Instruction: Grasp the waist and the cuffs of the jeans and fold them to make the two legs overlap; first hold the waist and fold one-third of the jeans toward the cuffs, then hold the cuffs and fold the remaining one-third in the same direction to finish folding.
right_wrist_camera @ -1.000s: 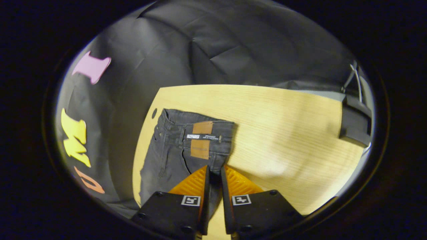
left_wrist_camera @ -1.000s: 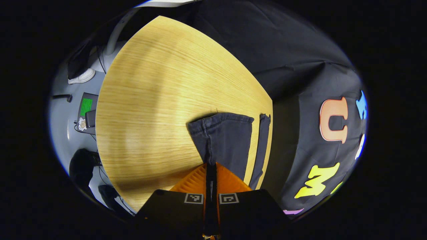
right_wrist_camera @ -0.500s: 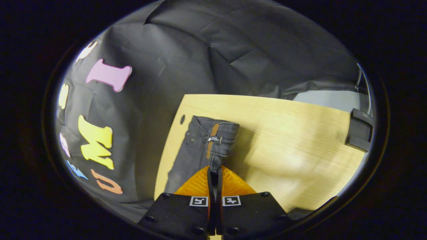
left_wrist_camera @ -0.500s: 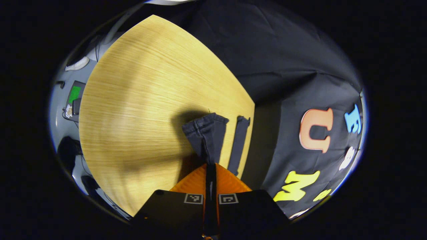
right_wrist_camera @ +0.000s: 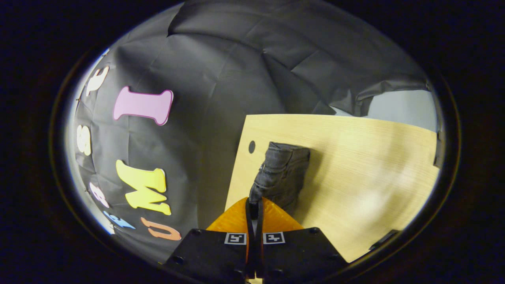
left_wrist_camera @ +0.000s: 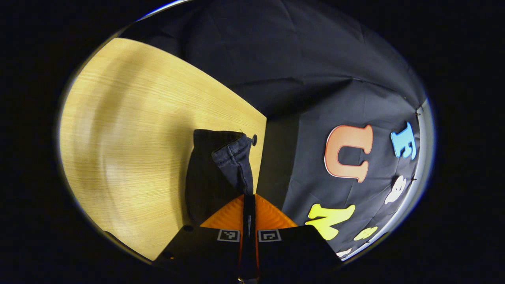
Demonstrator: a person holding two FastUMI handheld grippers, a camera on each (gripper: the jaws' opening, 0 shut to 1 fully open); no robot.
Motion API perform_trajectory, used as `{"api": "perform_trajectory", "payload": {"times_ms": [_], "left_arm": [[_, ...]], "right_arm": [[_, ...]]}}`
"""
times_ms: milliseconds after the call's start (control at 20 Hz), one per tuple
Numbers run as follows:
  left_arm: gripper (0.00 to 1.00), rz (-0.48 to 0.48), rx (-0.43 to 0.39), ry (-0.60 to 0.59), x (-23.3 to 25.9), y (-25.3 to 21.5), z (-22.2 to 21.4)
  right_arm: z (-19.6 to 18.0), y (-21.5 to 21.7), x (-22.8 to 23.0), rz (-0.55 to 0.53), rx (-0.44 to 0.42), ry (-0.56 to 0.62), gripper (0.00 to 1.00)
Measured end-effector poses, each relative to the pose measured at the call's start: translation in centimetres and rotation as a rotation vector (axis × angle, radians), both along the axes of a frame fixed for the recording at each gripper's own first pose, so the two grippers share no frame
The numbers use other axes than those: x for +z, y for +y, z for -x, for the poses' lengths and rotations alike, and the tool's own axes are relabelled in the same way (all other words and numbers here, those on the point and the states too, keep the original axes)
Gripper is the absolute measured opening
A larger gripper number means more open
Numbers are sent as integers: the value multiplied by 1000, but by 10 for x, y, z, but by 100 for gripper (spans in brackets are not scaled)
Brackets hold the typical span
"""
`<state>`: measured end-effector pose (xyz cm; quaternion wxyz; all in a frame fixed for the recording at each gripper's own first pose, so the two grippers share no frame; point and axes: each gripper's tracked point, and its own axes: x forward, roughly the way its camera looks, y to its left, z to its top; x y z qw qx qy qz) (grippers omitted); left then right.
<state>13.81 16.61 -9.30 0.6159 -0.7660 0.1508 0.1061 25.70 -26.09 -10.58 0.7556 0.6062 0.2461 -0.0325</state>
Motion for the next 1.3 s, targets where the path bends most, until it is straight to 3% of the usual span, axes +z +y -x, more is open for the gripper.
{"api": "perform_trajectory", "payload": {"times_ms": [350, 650, 800, 1050, 1150, 1200, 1300], "left_arm": [[3, -80, -63, -13, 10, 3, -128], [3, -158, -107, 64, -31, -5, -208], [0, -212, -152, 145, -64, -11, -231], [3, -285, -183, 228, -104, -17, -257], [3, -310, -183, 249, -116, -19, -263], [3, -317, -182, 255, -120, -20, -265], [4, -336, -182, 267, -123, -23, -264]], "right_arm": [[-102, 17, 6, -15, -2, -31, 1], [-179, 29, -23, 33, -19, -11, 0], [-206, 34, -46, 74, -21, 16, 0], [-231, 38, -75, 127, -19, 41, 0], [-235, 36, -86, 126, -36, 52, 5], [-237, 36, -90, 121, -46, 58, 1], [-240, 39, -90, 110, -52, 37, 4]]}}
